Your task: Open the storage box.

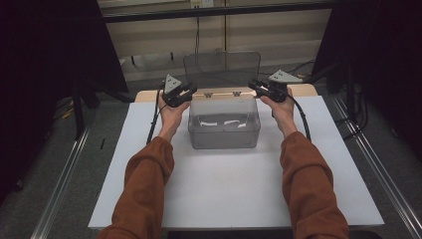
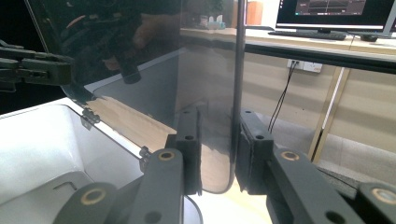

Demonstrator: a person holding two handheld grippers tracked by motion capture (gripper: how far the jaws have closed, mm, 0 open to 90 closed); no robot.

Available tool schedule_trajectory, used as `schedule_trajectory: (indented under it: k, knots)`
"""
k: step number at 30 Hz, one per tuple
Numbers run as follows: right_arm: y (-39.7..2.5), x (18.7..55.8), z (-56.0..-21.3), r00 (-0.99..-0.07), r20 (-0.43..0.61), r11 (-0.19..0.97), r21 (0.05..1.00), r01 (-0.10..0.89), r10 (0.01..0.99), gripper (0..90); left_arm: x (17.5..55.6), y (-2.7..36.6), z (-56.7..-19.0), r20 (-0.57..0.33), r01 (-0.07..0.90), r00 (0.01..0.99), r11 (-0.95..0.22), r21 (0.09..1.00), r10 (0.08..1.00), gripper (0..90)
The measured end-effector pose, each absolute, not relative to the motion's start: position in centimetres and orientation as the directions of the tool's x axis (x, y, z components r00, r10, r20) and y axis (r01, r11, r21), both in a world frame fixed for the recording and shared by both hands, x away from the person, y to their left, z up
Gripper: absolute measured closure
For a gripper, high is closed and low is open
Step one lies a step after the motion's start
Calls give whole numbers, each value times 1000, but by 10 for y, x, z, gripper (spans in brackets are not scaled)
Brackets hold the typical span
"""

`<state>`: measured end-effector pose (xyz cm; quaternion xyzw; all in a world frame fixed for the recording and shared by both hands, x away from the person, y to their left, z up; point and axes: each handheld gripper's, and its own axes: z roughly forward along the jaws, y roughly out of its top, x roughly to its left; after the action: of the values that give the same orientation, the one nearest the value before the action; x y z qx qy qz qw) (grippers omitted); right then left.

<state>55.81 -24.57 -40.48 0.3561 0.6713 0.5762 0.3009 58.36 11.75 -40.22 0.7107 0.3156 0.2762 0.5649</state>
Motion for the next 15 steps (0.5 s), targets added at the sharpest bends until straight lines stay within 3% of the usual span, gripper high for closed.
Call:
schedule_trajectory:
  k: [5,15]
  knots:
    - [-245,561,-408,-553,43,50,987,152,832,739,585,118,-403,-29,176,635,-109,978,772,712]
    - [-244,569,-407,-533,93,17,980,199,841,739,588,116,-400,-38,212,605,-115,971,795,723]
